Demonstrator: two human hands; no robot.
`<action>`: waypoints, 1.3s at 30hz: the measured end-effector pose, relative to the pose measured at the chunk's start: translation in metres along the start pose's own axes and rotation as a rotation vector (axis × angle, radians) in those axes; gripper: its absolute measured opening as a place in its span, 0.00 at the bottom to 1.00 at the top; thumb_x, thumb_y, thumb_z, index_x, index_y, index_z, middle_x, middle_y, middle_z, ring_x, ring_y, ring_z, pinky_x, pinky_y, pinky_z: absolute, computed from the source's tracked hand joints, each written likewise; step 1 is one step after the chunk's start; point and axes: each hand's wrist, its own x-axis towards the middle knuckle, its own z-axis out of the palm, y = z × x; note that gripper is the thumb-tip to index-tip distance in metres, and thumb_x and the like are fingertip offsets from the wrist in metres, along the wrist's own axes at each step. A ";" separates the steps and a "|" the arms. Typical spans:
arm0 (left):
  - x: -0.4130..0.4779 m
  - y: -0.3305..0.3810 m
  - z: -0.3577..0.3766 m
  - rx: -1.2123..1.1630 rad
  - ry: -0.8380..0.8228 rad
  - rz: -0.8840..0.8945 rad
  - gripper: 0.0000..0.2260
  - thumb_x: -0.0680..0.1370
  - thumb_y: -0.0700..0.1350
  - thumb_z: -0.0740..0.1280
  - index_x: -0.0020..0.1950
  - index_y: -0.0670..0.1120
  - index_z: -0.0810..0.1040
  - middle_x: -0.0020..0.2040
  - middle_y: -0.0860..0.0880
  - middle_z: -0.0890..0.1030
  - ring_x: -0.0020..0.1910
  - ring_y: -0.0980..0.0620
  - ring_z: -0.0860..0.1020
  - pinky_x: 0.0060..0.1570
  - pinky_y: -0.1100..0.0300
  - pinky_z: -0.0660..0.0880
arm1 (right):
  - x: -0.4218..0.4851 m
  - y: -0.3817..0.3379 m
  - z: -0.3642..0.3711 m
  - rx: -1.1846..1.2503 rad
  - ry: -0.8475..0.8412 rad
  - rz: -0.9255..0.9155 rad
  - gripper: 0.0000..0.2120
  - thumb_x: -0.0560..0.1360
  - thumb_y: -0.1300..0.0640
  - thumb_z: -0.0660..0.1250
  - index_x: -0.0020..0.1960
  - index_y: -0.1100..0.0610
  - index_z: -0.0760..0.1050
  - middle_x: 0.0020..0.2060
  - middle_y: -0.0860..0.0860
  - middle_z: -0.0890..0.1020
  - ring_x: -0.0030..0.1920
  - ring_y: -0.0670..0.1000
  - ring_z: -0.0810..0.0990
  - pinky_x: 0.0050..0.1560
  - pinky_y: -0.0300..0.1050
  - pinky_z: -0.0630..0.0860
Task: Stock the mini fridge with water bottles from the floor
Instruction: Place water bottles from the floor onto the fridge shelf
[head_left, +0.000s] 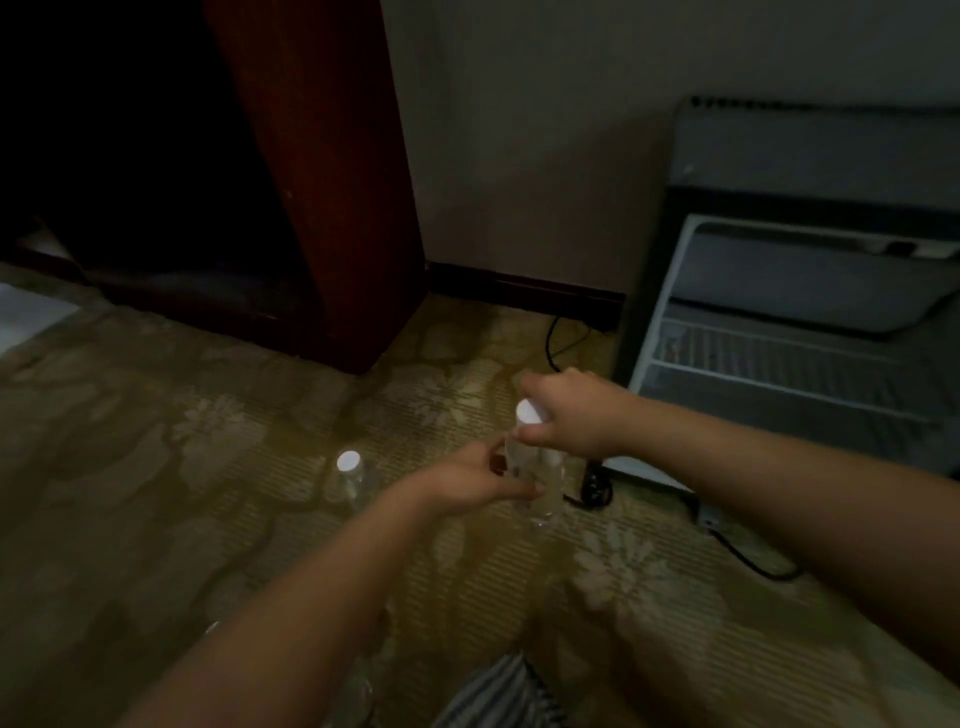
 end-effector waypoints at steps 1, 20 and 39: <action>-0.004 0.014 0.006 0.018 0.006 0.034 0.26 0.73 0.43 0.71 0.69 0.51 0.66 0.56 0.51 0.76 0.60 0.51 0.75 0.59 0.57 0.71 | -0.010 0.002 -0.015 0.007 0.041 0.000 0.16 0.76 0.45 0.63 0.55 0.55 0.71 0.44 0.49 0.74 0.45 0.51 0.74 0.40 0.43 0.66; 0.060 0.154 0.125 0.130 0.179 0.304 0.27 0.68 0.47 0.76 0.64 0.46 0.71 0.57 0.48 0.78 0.59 0.48 0.76 0.50 0.59 0.73 | -0.112 0.133 -0.069 0.450 0.538 0.243 0.15 0.72 0.45 0.69 0.43 0.58 0.75 0.32 0.48 0.73 0.31 0.43 0.69 0.30 0.37 0.64; 0.199 0.051 0.180 0.105 0.100 0.132 0.21 0.69 0.41 0.75 0.59 0.47 0.71 0.52 0.50 0.77 0.57 0.48 0.77 0.58 0.54 0.75 | -0.053 0.235 0.089 0.657 0.309 0.418 0.15 0.74 0.50 0.67 0.56 0.57 0.75 0.52 0.53 0.81 0.54 0.53 0.79 0.56 0.50 0.74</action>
